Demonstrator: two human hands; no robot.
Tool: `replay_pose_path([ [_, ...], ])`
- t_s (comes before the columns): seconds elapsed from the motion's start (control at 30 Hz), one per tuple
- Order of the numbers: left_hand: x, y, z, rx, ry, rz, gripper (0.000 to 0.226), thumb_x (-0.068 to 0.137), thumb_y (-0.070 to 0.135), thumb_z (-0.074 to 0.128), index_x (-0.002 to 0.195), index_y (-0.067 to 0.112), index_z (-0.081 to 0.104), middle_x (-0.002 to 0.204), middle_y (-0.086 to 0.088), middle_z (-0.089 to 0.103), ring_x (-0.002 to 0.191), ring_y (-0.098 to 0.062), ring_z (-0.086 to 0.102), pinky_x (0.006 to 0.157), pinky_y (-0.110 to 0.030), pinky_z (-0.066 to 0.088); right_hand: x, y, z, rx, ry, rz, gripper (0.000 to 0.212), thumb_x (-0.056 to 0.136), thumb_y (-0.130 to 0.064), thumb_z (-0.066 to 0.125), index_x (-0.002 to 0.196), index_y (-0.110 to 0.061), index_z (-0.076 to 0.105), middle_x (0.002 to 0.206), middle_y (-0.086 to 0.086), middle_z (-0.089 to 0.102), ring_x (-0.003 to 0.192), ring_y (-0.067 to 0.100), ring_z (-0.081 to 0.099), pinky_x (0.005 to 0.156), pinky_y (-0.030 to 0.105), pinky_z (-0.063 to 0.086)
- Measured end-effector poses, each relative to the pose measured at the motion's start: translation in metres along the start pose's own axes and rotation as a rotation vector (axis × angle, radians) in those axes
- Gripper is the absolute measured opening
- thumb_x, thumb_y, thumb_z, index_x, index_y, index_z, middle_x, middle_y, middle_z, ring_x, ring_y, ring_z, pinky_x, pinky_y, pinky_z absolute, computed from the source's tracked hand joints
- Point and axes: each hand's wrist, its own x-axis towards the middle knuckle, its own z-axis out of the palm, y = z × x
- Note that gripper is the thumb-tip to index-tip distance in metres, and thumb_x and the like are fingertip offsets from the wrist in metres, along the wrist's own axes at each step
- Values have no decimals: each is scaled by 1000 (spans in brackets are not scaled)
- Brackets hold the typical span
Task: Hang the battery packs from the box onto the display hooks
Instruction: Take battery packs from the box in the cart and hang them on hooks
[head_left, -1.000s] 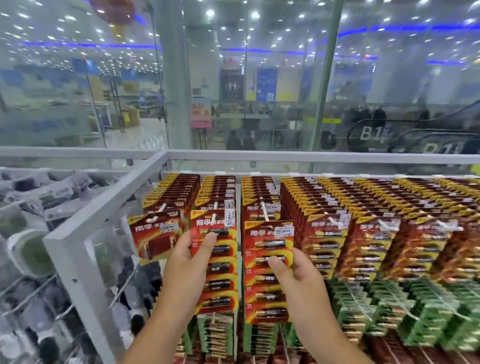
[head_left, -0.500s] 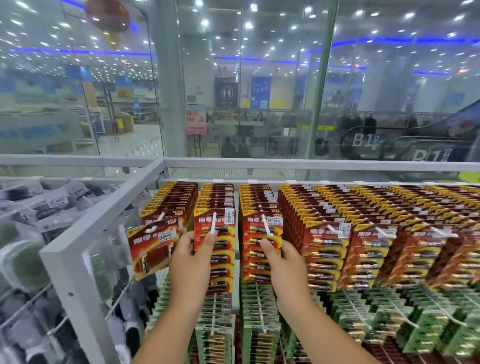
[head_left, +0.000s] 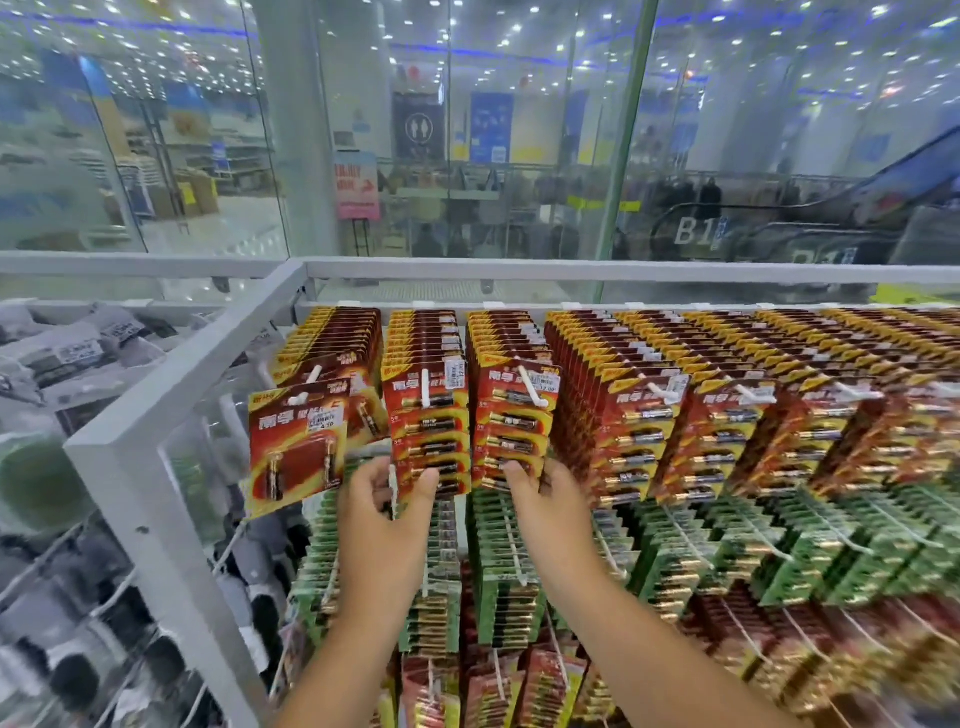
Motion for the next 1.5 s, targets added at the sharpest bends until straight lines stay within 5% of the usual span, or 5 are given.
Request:
replay_pose_path([
  [0.1,-12,-13,-6,-28,-80,-46,46,94,51,69,135,35,54,132,16,57,107,1,58,78,-21,43,-18,10,-9,12,-71,38,17,104,-43,60,115,-45,46,108,-26,52,95,-10,50,86,23,44],
  [0.23,-25,-20,-17,-68,-176,-91,36,97,48,66,131,42,56,131,22,56,104,11,54,76,-17,41,-42,26,-33,30,-121,61,50,102,-44,64,148,-40,43,135,-22,49,126,4,50,111,34,44],
  [0.5,-66,18,19,-86,-334,-59,37,95,54,65,129,44,57,131,23,58,113,-8,63,96,-38,50,-68,35,-129,105,10,18,26,102,-37,65,127,-39,58,123,-17,62,111,-3,59,81,18,45],
  [1.1,-432,101,379,-145,-794,-52,25,86,44,80,106,36,68,117,2,70,107,-32,69,88,-46,59,-193,154,-606,177,481,13,21,98,-20,71,115,-31,65,104,-7,67,93,8,64,81,18,50],
  [1.5,-561,113,602,-51,-1058,-44,19,96,41,71,113,39,64,123,11,63,111,-17,68,98,-49,57,-193,236,-835,148,705,180,23,97,-28,72,114,-40,64,111,-3,67,100,13,68,79,24,51],
])
